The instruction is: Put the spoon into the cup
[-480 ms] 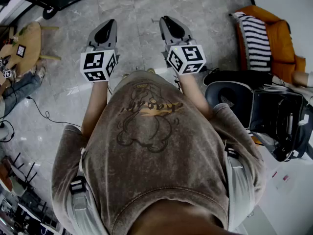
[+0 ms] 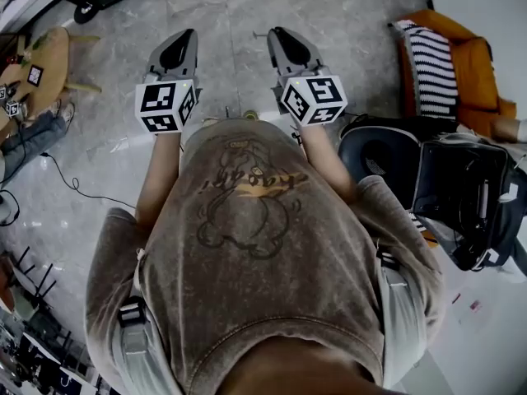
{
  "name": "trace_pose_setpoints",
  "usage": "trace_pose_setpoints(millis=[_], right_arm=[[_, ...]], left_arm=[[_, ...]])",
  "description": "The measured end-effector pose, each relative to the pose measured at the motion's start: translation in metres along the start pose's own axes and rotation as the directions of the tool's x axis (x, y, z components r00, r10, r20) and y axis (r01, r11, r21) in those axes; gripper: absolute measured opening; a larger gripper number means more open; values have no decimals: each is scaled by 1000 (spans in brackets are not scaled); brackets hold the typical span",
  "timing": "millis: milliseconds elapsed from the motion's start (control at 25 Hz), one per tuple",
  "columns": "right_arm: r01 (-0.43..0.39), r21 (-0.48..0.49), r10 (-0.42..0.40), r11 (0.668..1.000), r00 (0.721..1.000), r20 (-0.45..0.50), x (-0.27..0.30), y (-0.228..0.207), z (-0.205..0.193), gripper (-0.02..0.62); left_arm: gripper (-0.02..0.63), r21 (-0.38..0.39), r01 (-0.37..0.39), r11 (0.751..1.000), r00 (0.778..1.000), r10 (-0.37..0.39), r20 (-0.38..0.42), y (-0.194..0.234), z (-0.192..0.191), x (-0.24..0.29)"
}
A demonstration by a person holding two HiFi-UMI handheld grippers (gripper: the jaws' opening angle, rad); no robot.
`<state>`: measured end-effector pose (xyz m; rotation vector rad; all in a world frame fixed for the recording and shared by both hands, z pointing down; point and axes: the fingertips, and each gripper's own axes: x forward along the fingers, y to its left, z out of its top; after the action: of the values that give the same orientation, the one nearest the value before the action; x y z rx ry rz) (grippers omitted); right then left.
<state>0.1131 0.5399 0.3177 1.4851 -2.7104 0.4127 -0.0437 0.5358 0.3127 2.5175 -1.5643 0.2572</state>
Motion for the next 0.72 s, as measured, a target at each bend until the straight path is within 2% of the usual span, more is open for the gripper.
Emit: trace_pose_setpoints(millis=[200, 360, 560, 720], right_arm=[[-24, -4, 24, 1000, 1000, -4, -23, -9, -4, 52], [-12, 30, 12, 999, 1000, -1, -37, -30, -9, 52], [-13, 27, 13, 1000, 1000, 0, -10, -32, -10, 52], [-17, 26, 17, 1000, 1000, -1, -4, -43, -8, 52]], left_arm=[[18, -17, -23, 1000, 1000, 23, 9, -24, -5, -1], [18, -11, -20, 1000, 1000, 20, 10, -46, -8, 2], [18, -24, -26, 999, 1000, 26, 11, -20, -13, 19], [18, -20, -24, 1000, 1000, 24, 18, -20, -8, 36]])
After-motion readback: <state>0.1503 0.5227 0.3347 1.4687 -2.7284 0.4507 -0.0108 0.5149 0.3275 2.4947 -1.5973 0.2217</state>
